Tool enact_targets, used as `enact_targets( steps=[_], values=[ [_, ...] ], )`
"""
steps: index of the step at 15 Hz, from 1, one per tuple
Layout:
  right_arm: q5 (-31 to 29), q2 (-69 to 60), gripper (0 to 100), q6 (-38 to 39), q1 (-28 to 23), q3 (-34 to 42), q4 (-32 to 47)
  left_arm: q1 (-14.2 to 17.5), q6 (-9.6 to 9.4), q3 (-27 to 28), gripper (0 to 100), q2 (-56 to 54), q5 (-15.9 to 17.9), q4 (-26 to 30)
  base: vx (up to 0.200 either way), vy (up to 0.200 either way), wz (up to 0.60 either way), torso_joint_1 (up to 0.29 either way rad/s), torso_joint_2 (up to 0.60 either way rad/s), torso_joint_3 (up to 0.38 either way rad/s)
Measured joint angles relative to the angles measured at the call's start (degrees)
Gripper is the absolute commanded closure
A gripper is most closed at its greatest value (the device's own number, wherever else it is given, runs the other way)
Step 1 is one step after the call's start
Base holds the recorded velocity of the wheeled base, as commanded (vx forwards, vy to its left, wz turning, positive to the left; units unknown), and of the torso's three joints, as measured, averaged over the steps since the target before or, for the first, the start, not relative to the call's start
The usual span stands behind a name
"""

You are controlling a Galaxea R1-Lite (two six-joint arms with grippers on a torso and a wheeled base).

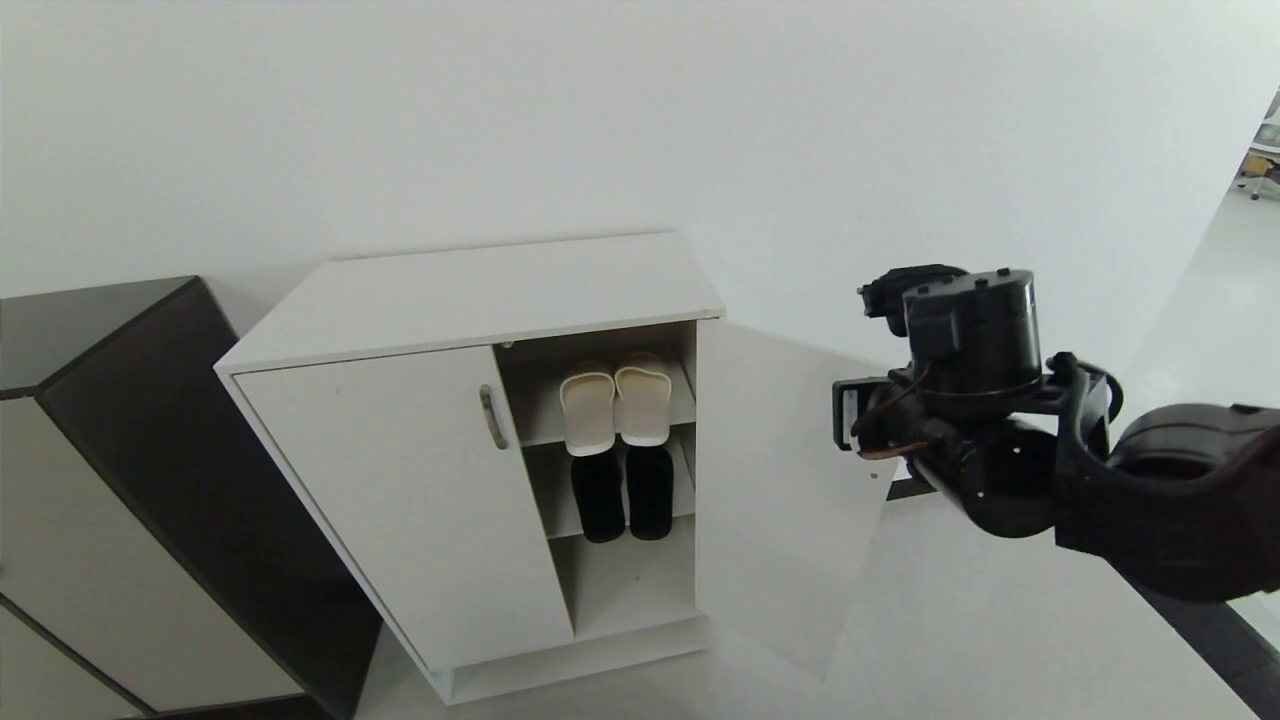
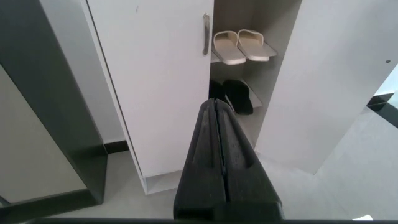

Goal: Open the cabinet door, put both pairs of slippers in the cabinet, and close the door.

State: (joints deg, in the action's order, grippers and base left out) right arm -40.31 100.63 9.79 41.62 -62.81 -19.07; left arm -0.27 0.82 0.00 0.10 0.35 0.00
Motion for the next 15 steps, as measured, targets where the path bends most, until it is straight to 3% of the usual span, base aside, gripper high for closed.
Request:
enact_targets(
  steps=[2,6,15],
  values=[
    [0.05,-1.68,100,5.01,-0.15,-4.89,6.46,0.02,-0.04,0.00,100,0.00,0.00,0.00,-0.200,0.000,0.00,0.005,0.00,0.005],
    [0.28,-2.73,100,5.67,-1.52,-7.58,7.08,0.00,-0.04,0.00,100,0.00,0.07,0.00,-0.200,0.000,0.00,0.000,0.00,0.001],
    [7.09,2.45,100,5.89,-11.11,-10.57,0.93,0.05,0.00,0.00,100,0.00,0.05,0.00,0.000,0.000,0.00,0.000,0.00,0.000]
  ],
)
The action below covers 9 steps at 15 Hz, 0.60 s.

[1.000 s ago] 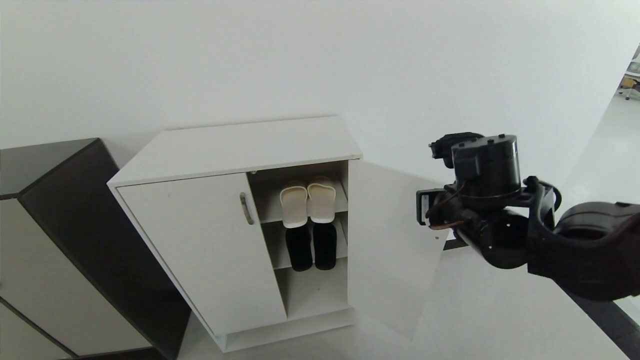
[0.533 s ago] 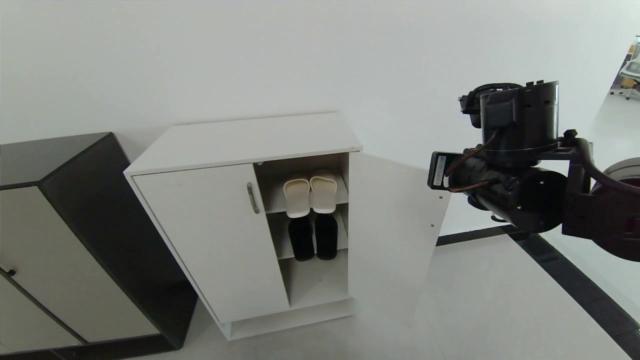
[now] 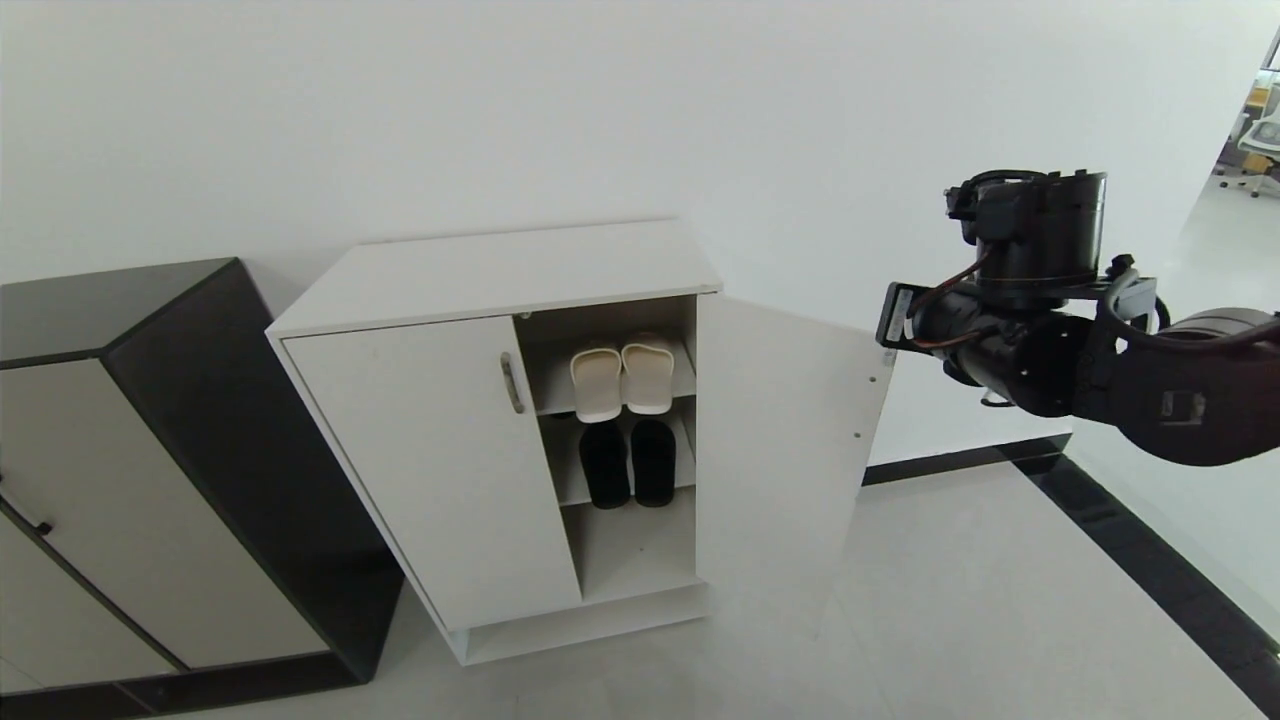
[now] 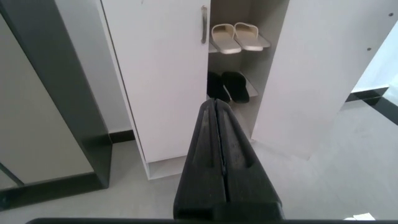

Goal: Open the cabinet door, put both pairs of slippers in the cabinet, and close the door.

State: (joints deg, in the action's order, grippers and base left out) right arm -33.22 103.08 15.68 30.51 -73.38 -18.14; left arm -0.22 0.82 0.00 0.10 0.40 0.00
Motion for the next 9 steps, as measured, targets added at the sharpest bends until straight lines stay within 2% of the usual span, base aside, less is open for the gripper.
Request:
enact_targets(
  steps=[9],
  values=[
    [4.57,9.46,100,0.85,-6.38,-7.33,-0.28,-0.05,0.05,0.00,100,0.00,-0.07,0.00,0.000,0.000,0.00,0.000,0.00,0.000]
  ],
)
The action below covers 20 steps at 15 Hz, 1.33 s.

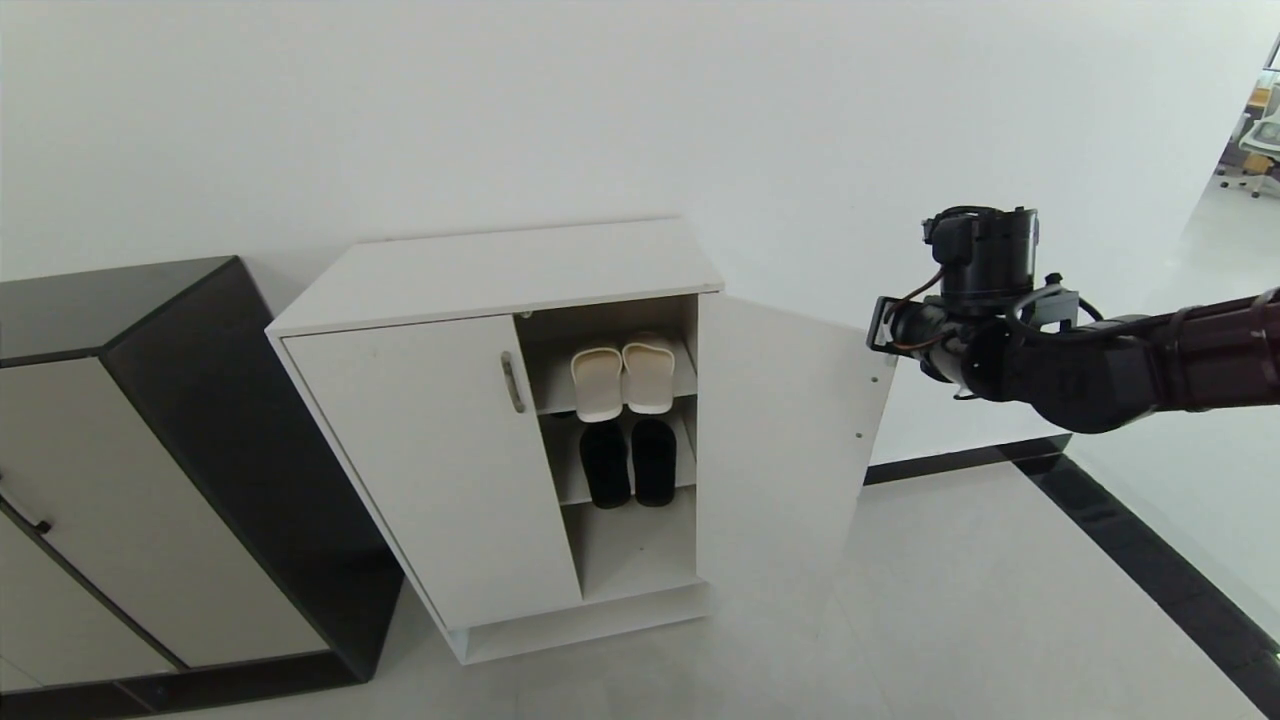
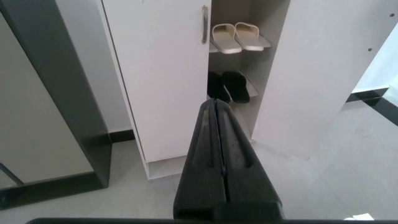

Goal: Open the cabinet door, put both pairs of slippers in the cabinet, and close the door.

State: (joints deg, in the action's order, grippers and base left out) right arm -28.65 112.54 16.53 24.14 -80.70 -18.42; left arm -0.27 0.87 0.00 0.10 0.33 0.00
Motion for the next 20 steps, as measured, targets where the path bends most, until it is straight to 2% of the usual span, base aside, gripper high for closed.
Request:
enact_targets(
  steps=[20],
  values=[
    [-0.01,8.98,100,0.24,-3.77,-5.00,-4.24,0.00,0.09,0.00,100,0.00,0.07,0.00,0.000,0.000,0.00,0.000,0.00,0.000]
  ],
)
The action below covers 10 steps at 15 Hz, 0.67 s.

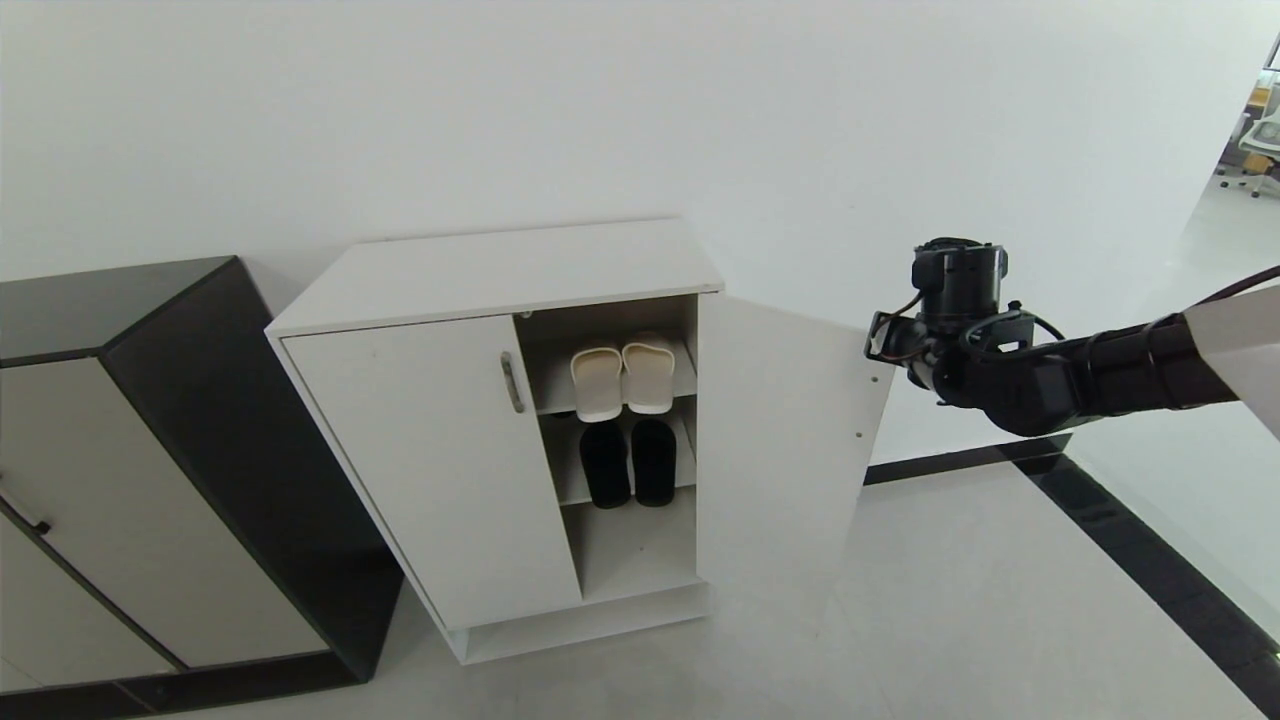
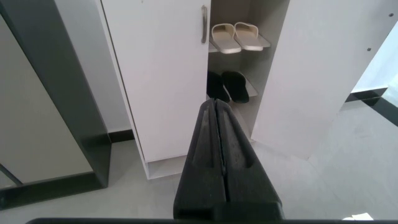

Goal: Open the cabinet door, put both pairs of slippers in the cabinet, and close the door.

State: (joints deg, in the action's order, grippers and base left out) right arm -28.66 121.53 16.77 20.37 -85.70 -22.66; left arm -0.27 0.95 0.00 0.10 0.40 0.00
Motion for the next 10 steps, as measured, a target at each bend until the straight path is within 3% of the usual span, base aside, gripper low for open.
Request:
enact_targets(
  steps=[5,10],
  values=[
    [-0.07,-1.49,100,-0.13,1.71,2.85,0.28,0.00,-0.02,0.00,100,0.00,0.04,0.00,0.000,0.000,0.00,0.000,0.00,0.000],
    [0.00,-8.24,100,-0.33,9.39,10.29,0.55,0.00,0.00,0.00,100,0.00,0.02,0.00,0.000,0.000,0.00,0.000,0.00,0.000]
  ],
)
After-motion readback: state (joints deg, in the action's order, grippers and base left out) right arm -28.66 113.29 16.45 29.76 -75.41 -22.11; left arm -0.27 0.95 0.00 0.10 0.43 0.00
